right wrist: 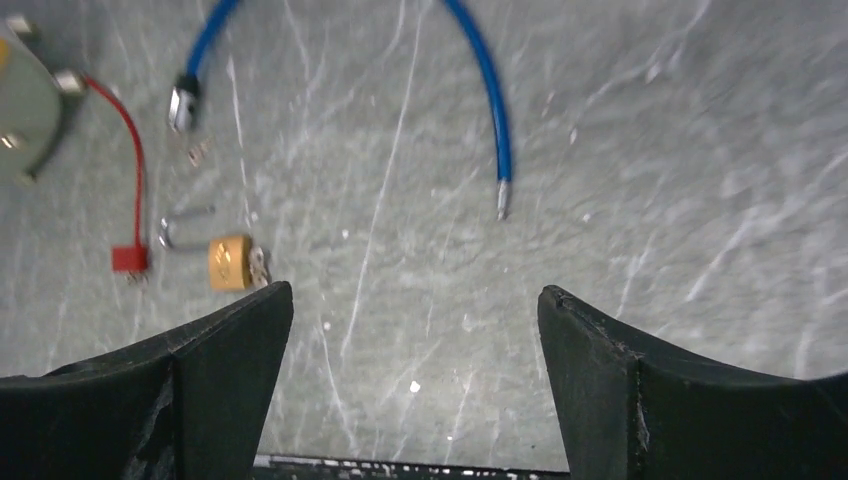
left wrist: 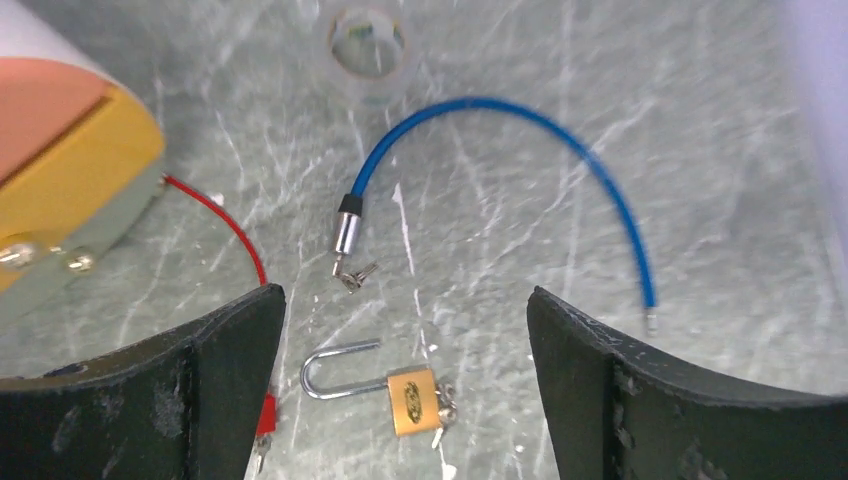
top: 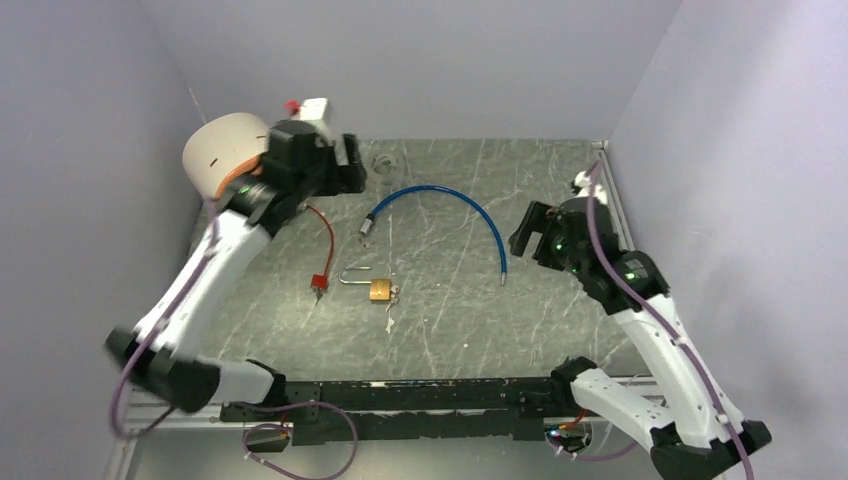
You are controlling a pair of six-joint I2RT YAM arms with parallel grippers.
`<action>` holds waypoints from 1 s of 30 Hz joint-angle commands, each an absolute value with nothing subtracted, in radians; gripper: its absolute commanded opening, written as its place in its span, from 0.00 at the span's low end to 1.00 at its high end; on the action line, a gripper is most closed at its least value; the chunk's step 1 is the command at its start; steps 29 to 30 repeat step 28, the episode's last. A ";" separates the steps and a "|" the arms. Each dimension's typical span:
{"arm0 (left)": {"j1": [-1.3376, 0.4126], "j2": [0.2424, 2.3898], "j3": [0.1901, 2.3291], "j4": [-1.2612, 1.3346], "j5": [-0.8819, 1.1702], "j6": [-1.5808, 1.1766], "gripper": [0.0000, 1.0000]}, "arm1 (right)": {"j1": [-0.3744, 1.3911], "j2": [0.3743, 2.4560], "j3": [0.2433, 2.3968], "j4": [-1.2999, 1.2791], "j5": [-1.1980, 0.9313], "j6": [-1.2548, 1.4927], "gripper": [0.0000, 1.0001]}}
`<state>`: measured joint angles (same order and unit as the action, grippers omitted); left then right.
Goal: Unlock with the key
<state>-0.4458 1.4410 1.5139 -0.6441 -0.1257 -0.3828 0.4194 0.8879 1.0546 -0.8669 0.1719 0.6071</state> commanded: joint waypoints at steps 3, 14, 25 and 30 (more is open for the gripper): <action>-0.449 1.130 1.554 -0.946 -0.210 -0.474 0.94 | 0.415 0.812 1.362 -1.084 0.403 0.550 0.95; -0.449 0.764 1.683 -1.352 -0.408 -0.576 0.92 | 0.415 0.824 1.687 -1.195 0.535 0.521 0.99; -0.445 0.650 1.829 -1.585 -0.478 -0.566 0.93 | 0.414 0.840 1.669 -1.195 0.481 0.487 0.99; -0.445 0.652 1.816 -1.598 -0.489 -0.566 0.93 | 0.415 0.842 1.649 -1.191 0.478 0.491 0.99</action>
